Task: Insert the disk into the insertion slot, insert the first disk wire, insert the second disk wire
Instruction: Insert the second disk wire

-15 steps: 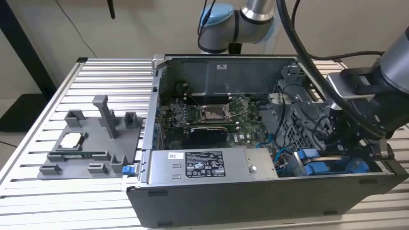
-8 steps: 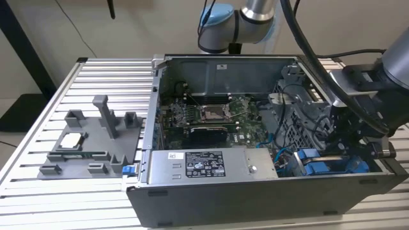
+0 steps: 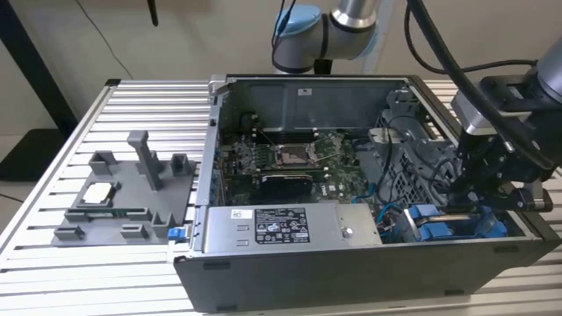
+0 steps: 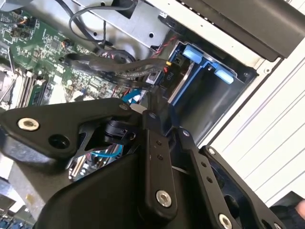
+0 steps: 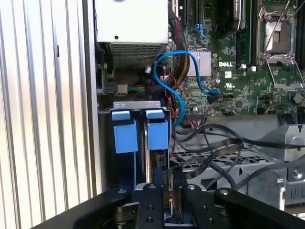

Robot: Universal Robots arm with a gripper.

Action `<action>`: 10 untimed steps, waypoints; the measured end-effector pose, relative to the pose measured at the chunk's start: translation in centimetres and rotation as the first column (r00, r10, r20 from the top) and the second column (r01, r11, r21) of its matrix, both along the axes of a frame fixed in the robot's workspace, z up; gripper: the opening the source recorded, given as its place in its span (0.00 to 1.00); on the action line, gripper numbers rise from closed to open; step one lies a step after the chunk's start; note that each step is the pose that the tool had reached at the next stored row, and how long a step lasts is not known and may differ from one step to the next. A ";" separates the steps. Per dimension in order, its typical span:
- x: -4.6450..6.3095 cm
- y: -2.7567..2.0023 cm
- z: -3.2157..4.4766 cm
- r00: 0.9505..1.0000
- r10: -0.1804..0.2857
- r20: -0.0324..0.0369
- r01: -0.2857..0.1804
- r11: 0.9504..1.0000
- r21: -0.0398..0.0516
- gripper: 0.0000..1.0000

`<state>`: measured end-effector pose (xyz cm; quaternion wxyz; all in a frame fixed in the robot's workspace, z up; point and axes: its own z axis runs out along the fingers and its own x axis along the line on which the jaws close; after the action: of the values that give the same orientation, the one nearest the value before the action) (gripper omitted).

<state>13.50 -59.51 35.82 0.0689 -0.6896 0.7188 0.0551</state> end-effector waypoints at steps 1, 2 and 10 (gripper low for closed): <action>0.0 0.00 0.16 1.000 0.000 -0.001 0.000 1.000 0.000 0.24; 0.0 0.00 0.31 1.000 0.000 -0.001 0.000 1.000 -0.001 0.24; 0.0 -0.01 1.14 1.000 0.000 -0.001 0.000 0.999 -0.034 0.24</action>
<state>13.50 -59.52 36.97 0.0567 -0.6906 0.7197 0.0431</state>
